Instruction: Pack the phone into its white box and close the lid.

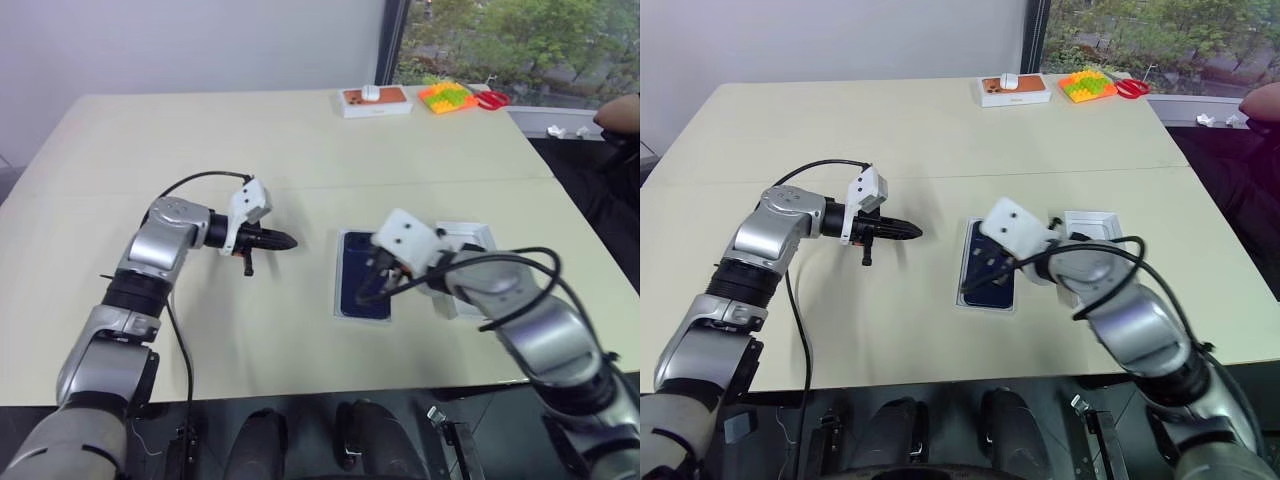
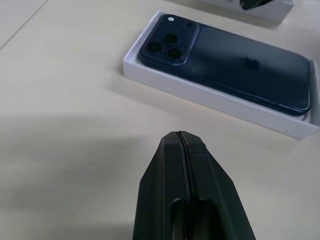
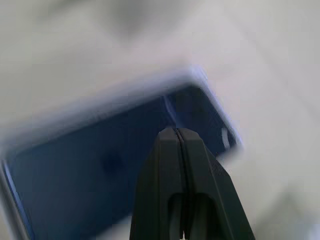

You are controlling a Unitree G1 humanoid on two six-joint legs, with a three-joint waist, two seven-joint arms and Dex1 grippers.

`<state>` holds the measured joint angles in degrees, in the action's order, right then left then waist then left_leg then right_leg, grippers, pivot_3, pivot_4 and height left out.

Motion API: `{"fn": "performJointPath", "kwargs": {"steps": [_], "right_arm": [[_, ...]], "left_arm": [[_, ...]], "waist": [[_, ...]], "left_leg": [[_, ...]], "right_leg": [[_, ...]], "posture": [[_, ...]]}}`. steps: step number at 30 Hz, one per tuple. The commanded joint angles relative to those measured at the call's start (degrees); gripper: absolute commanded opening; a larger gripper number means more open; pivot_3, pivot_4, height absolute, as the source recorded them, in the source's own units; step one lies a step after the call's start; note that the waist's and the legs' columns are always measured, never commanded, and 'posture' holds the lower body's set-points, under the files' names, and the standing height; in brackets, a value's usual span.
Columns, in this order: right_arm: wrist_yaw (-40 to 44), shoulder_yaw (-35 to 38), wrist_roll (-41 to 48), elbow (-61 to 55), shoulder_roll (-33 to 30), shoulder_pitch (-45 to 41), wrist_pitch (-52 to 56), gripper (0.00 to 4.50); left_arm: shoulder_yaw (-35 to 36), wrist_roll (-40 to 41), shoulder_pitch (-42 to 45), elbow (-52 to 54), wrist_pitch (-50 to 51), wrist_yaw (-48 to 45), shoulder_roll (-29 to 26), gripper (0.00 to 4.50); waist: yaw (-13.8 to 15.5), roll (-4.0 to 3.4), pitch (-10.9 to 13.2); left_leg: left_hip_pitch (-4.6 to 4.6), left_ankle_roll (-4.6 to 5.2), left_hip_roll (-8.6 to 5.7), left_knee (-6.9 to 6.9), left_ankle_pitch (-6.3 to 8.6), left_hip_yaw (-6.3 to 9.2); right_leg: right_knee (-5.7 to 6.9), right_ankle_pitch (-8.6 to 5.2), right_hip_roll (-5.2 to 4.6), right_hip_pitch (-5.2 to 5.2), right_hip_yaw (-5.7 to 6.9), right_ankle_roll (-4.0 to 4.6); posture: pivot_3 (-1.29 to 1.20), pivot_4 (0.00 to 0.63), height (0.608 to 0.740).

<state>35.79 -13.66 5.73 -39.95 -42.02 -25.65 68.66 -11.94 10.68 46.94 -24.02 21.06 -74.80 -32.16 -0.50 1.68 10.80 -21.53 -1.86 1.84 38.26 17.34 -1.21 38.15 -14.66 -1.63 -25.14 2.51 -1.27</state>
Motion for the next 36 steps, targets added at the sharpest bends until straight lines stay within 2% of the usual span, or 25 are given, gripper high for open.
{"fn": "performJointPath", "kwargs": {"steps": [1,29,36], "right_arm": [[1.0,0.9,1.1,-2.7,-2.6,1.8,-2.4,0.02],[-1.9,-8.0,0.5,-0.4,-2.2,3.5,-5.3,0.02],[-2.1,-6.2,0.0,-1.4,-3.2,2.2,-5.9,0.02]], "left_arm": [[-0.8,-0.5,0.5,2.1,-0.6,-0.3,0.8,0.00],[-2.9,-1.4,-2.0,6.2,0.7,0.5,2.8,0.00],[-1.5,-1.4,-1.6,4.5,0.4,1.8,2.6,0.00]], "waist": [[-0.2,0.00,0.0],[-0.2,0.00,0.0],[-0.2,0.00,0.0]], "left_leg": [[0.01,0.00,0.00,0.00,0.00,-0.01],[0.06,0.05,0.03,0.00,0.03,-0.01],[0.06,0.05,0.04,0.00,0.03,0.00]], "right_leg": [[0.01,0.00,0.03,0.00,0.00,0.00],[0.05,0.00,0.11,-0.01,-0.07,0.00],[0.05,0.00,0.11,-0.01,-0.07,0.00]], "posture": [[0.00,0.150,0.740],[0.00,0.150,0.740],[0.00,0.150,0.740]]}}
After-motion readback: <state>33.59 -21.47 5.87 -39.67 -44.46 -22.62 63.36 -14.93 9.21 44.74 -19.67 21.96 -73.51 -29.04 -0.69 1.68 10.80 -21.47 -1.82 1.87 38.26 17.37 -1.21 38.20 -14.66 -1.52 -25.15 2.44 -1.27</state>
